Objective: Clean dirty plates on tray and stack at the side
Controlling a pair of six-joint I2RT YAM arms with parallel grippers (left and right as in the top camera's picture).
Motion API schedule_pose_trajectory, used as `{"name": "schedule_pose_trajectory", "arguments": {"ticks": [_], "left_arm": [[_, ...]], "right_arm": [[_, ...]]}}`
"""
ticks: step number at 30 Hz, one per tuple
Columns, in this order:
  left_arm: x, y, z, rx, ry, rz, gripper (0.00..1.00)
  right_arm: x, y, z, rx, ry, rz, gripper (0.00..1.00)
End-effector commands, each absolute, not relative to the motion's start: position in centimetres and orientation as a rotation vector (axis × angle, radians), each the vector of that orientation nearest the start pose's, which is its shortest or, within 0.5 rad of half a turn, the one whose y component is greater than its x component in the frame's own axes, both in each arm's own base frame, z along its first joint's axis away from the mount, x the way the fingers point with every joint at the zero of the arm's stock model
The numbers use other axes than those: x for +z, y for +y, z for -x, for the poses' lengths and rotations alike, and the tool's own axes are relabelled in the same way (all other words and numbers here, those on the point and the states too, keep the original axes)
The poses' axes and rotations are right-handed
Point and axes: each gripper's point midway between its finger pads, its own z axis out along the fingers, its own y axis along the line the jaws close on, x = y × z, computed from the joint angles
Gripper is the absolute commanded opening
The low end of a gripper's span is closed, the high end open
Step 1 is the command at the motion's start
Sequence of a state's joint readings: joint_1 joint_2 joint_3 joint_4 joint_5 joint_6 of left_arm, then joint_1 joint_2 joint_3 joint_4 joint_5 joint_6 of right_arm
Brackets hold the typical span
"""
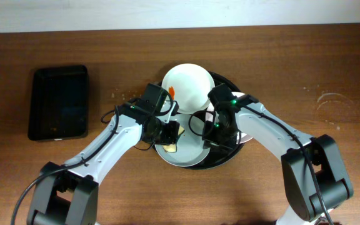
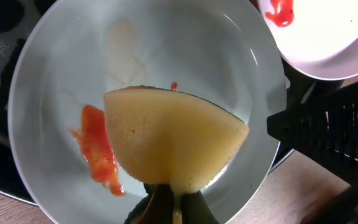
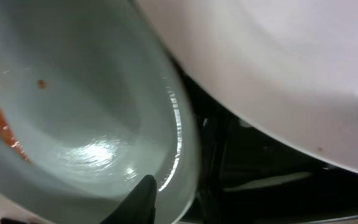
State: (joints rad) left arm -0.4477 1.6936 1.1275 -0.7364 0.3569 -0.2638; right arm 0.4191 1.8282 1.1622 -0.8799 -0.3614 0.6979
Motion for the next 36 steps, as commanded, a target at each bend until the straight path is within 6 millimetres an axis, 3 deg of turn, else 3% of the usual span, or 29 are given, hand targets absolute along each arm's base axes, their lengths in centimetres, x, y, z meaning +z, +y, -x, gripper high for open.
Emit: {"name": "schedule_pose_trajectory", "arguments": {"ticks": [1,8,19,25,36], "left_arm": [[6.3,-20.5,-29.0,-0.627,2.947,-0.323,0.00],[6.3,-20.5,-29.0,-0.626,2.947,-0.323,0.00],[6.3,-20.5,-28.9,-0.626,2.950,-0.323,0.00],[6.2,-20.6,-28.7,-0.625,2.957,-0.327,0.00],[2.8,-21.1,-27.1,-0.515,3.082,-0.286,0.00]], "right_arm": [[1.5,17.9,-26.2,0.450,3.250,-0.551,0.26],[1.4,17.8,-27.0,0.479,3.211,-0.678,0.24],[0.4,17.6,-27.6,0.495,3.173,-0.617,0.24],[-0.3,16.6,-27.3,0.490,3.178,-0.661,0.15],[0.1,17.3,-27.7,0.560,3.168,-0.607,0.04]]}}
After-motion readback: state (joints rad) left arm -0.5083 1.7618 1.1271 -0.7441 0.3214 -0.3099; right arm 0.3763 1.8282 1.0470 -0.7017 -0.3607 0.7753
